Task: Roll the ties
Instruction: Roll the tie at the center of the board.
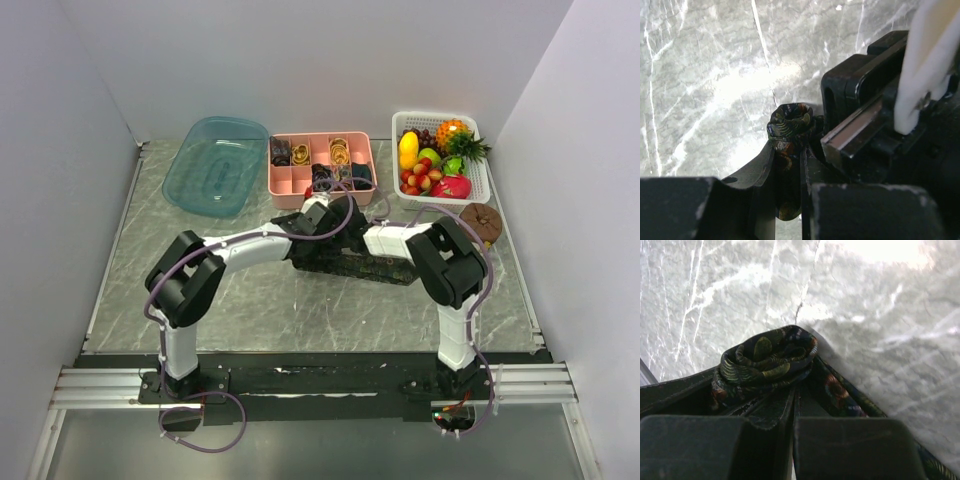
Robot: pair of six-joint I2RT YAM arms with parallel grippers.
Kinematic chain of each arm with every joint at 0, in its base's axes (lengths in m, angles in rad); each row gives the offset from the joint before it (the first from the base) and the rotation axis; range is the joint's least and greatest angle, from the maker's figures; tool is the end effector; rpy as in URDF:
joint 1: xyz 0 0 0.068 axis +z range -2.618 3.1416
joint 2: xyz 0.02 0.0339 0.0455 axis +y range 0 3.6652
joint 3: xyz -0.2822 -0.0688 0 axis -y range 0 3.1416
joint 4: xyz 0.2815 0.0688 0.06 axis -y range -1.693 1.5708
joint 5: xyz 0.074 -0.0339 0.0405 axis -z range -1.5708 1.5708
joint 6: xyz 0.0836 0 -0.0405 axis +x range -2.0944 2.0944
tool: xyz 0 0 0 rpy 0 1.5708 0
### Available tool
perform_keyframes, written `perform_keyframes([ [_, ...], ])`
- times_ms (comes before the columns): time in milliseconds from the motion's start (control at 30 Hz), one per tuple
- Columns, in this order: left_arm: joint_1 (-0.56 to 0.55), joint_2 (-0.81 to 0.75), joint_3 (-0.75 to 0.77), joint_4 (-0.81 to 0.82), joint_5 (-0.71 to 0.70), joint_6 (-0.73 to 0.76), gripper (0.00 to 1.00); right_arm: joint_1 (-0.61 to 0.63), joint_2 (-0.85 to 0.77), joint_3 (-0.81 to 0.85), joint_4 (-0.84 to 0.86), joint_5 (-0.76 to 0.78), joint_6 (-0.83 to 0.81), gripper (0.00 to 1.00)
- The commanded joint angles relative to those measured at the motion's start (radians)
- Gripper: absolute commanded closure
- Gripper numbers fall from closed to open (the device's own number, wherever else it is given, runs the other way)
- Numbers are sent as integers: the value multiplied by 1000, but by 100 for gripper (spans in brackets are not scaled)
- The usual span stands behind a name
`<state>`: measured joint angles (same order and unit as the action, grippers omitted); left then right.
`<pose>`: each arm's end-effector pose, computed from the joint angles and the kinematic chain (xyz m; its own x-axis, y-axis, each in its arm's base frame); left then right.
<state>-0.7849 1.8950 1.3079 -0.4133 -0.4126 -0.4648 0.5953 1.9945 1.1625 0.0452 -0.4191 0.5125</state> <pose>0.3483 -0.3005 0.1483 -0.7538 0.1727 -0.6340 0.1749 0.9828 0.0597 0.3751 0.2952 0.0966 -0.8788 -0.0542 -0.4741 -0.3663 0.7134 0.5974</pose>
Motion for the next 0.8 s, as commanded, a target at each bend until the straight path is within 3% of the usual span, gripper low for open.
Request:
perform_keyframes([
  [0, -37, 61, -2, -94, -6, -12, 99, -2, -92, -41, 56, -20, -2, 100],
  [767, -68, 141, 105, -185, -68, -21, 97, -126, -260, -225, 120, -63, 21, 100],
])
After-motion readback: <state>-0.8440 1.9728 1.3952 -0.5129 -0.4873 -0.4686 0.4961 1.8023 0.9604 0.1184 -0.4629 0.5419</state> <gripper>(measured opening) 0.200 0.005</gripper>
